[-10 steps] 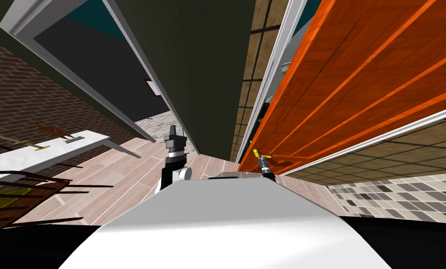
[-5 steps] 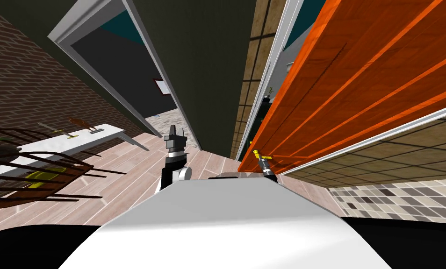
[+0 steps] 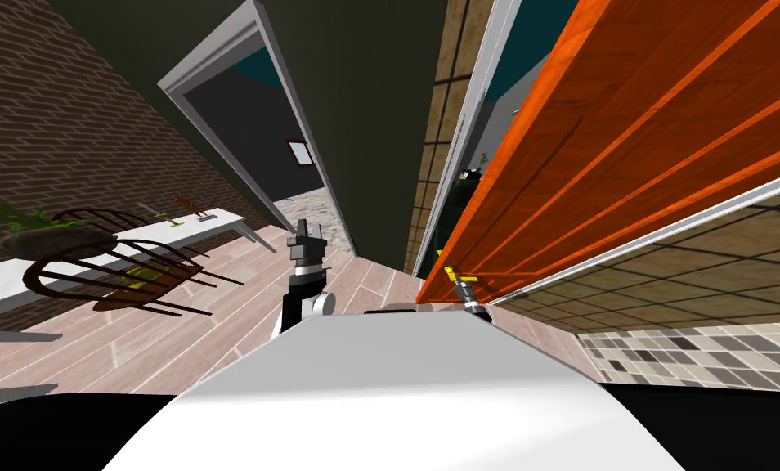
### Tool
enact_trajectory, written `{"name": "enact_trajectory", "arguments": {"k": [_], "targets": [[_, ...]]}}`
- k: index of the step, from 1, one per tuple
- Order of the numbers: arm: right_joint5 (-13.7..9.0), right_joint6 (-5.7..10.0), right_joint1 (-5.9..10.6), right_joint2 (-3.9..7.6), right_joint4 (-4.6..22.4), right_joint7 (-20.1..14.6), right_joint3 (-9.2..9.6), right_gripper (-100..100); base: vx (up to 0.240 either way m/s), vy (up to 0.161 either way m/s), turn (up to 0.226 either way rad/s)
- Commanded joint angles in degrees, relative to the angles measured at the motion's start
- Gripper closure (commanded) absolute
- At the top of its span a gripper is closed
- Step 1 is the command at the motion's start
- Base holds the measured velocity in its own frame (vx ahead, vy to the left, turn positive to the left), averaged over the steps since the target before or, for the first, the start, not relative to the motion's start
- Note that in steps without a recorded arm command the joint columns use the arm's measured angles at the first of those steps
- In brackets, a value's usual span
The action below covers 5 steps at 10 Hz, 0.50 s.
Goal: Pull the door open
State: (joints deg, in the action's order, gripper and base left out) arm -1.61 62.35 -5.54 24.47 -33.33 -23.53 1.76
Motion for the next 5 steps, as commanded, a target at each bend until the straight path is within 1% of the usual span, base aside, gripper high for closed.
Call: {"name": "enact_trajectory", "arguments": {"k": [1, 2, 3, 5], "targets": [[0.31, 1.3, -0.73, 0.84, 0.01, -0.91, 0.36, 100, -0.22, -0.094, 0.147], [0.27, 0.61, -0.57, 0.38, -0.26, -0.56, 0.38, 100, -0.096, -0.029, 0.035], [0.42, 2.38, -1.44, 0.8, 0.49, -1.08, 0.75, 100, -0.117, -0.047, 0.134], [0.44, 4.68, -2.43, 1.5, 1.45, -1.64, 1.01, 100, -0.197, -0.081, 0.221]]}}
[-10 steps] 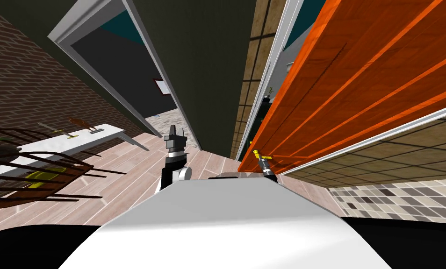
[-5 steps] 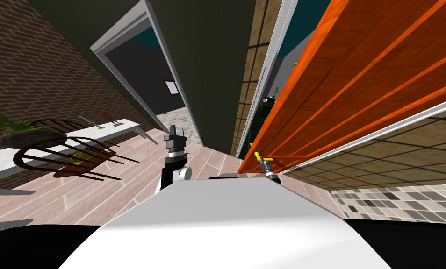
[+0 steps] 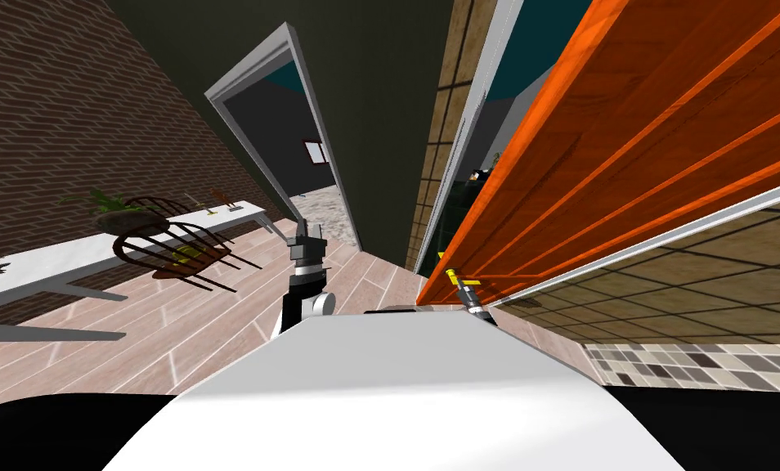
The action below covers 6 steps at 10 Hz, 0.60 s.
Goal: Pull the door open
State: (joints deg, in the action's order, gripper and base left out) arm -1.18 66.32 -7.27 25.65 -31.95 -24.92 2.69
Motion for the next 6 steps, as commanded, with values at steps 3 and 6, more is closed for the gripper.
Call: {"name": "enact_trajectory", "arguments": {"k": [3, 6], "targets": [[0.04, 3.27, -1.8, 1.1, 1.14, -0.88, 0.37, 100, -0.18, -0.063, 0.127], [0.08, 6.32, -3.11, 2.03, 2.41, -1.61, 0.71, 100, -0.161, -0.059, 0.147]]}}
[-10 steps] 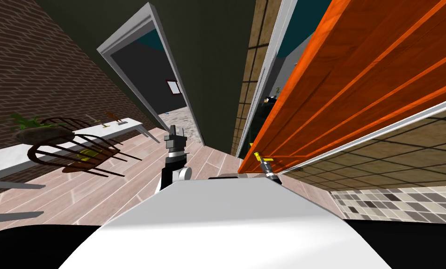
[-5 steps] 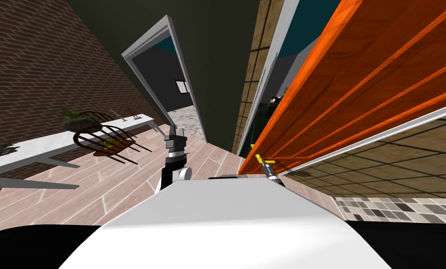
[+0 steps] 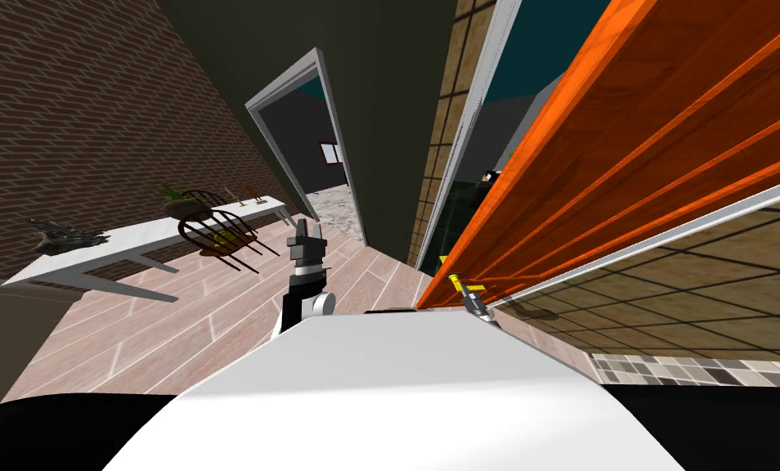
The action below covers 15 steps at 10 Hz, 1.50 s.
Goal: Pull the door open
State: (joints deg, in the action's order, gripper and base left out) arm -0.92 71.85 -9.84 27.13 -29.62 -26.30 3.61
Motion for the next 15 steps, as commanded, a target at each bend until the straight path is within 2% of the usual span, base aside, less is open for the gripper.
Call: {"name": "enact_trajectory", "arguments": {"k": [1, 2, 5, 9, 11, 14, 15], "targets": [[0.0, 0.0, 0.0, 0.0, 0.0, 0.0, 0.0, 100, -0.072, -0.017, 0.028], [-0.21, -1.39, 0.24, -0.47, -1.49, 0.9, 0.85, 100, -0.151, -0.051, 0.05], [-0.55, -3.34, 0.56, -0.97, -3.42, 2.02, 1.74, 100, -0.199, -0.034, 0.031], [-1.59, -8.51, 1.39, -2.32, -8.36, 4.75, 4.13, 100, -0.235, -0.074, 0.061], [-1.59, -8.51, 1.39, -2.32, -8.36, 4.75, 4.13, 100, -0.105, -0.047, 0.003], [-2.47, -12.36, 1.97, -3.31, -11.96, 6.57, 5.94, 100, -0.137, -0.089, 0.073], [-2.47, -12.36, 1.97, -3.31, -11.96, 6.57, 5.94, 100, -0.127, -0.069, 0.023]]}}
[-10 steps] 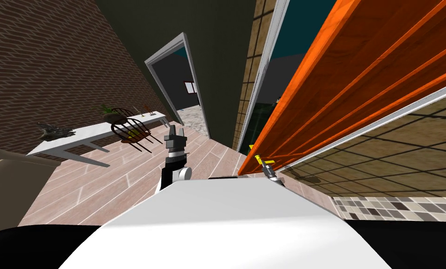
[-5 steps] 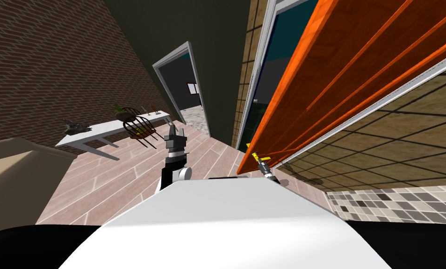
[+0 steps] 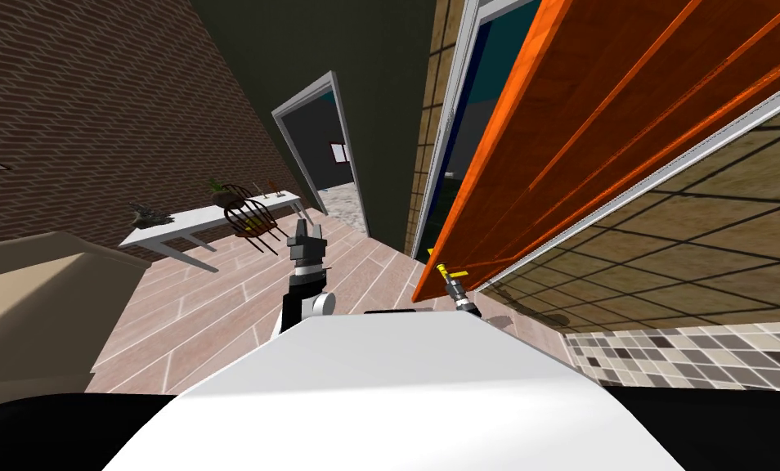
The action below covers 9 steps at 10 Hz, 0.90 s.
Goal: Pull the door open
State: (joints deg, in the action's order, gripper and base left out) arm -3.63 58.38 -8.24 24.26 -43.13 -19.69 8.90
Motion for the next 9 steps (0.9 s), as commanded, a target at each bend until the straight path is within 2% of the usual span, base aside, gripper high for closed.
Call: {"name": "enact_trajectory", "arguments": {"k": [1, 3, 6, 7, 9], "targets": [[-0.14, -0.42, 0.61, -0.83, 0.13, 0.63, 1.38, 100, -0.151, -0.079, 0.035], [-0.6, -2.22, 0.88, -1.29, -1.51, 1.37, 2.24, 100, -0.142, -0.132, 0.058], [-1.25, -4.71, 1.26, -1.93, -3.7, 2.32, 3.42, 100, -0.047, -0.132, 0.06], [-0.95, -4.62, 0.75, -2.08, -3.66, 2.18, 3.45, 100, -0.01, -0.052, 0.041], [-0.5, -2.87, 2.3, -1.62, -0.67, 1.05, 3.69, 100, -0.134, 0.032, 0.15]]}}
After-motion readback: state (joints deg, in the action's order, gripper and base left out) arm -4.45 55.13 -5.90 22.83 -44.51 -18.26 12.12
